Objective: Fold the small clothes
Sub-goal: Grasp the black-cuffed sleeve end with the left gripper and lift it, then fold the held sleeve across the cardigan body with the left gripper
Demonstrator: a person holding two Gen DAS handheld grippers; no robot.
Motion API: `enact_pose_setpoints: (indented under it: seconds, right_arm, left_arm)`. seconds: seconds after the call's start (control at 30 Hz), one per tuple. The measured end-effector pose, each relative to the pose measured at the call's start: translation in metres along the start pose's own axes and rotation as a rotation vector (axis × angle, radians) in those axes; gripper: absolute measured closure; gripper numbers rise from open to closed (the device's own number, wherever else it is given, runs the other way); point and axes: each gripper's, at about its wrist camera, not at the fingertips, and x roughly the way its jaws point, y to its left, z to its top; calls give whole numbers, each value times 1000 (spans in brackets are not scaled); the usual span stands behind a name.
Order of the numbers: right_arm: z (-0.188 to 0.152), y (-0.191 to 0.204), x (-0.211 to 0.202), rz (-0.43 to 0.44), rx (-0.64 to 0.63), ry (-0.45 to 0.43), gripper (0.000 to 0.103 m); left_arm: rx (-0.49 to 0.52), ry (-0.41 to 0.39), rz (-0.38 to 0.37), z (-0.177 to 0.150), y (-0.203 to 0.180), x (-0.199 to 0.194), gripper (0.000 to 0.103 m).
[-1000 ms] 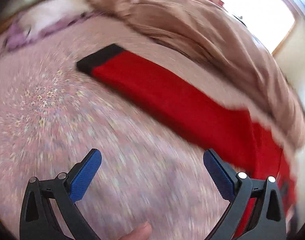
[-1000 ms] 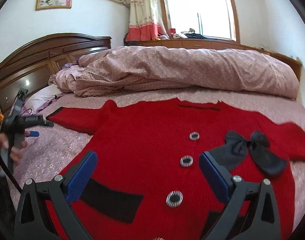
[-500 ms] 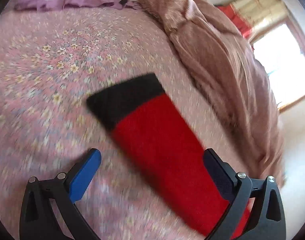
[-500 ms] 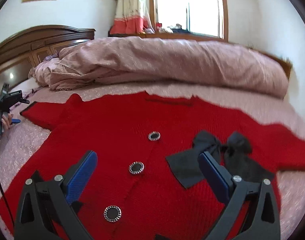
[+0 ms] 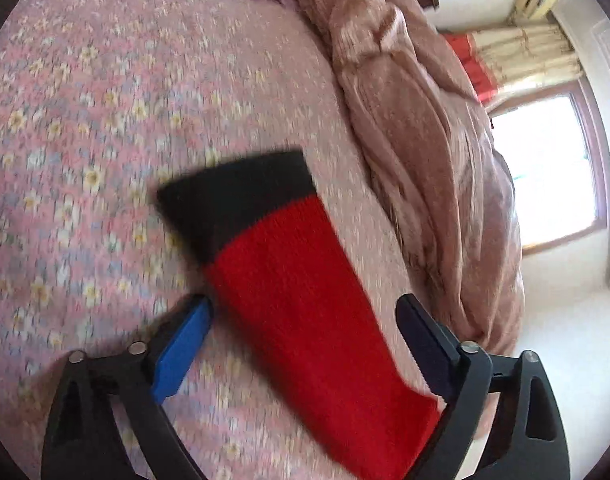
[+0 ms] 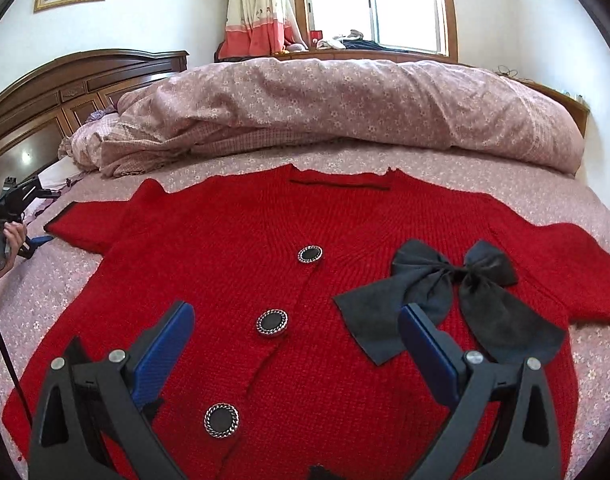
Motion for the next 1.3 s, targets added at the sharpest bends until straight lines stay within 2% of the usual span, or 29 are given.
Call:
enact_pose_setpoints:
  seconds: [0.07,0.13,0.17,0.23,0.27,0.37,0.47,0.57,0.67,0.77,0.9,1.0,1.2,1.3]
  right_arm:
    - [0,1,-3,3,-6,-12,0]
    - [0,1,-4,15,-5,-20,0]
    - [0,0,-4,14,-1,-20,0]
    - [0,-2,-1,16,10,-5,0]
    - [0,-3,1,17,15,5,0]
    - [0,-6,4,19,28,23,0]
    - [-1,-5,3,24,28,16,0]
    - [0,-5,2,24,24,12,0]
    - [2,-6,2,28,34,15,0]
    - [3,-13,-5,-9,67,-14,0]
    - [14,-35,-29,-75,123,-86,0]
    - [29,-65,-54,-121,171,-129,0]
    - [42,-138,-110,-284,214,-205,0]
    - [35,-176,-130,-295,337,-226,0]
  left_arm:
    - [7,-13,10,8,3,4,33]
    - [7,-21,30,13,5,9,52]
    - [0,-21,41,15,6,11,58]
    - [-5,-9,76,17,6,14,93]
    - [5,-1,92,16,8,13,98]
    - [66,-42,70,13,-1,0,99]
    - [161,-85,25,5,-35,-16,99]
    - [275,-126,-33,-16,-81,-37,99]
    - [404,-147,-116,-55,-137,-54,99]
    - [550,-143,-203,-108,-198,-62,99]
    - [730,-98,-303,-197,-280,-50,99]
    - [846,-51,-314,-275,-317,-24,99]
    - [1037,101,-270,-410,-329,47,99]
    - [1115,140,-235,-460,-320,62,99]
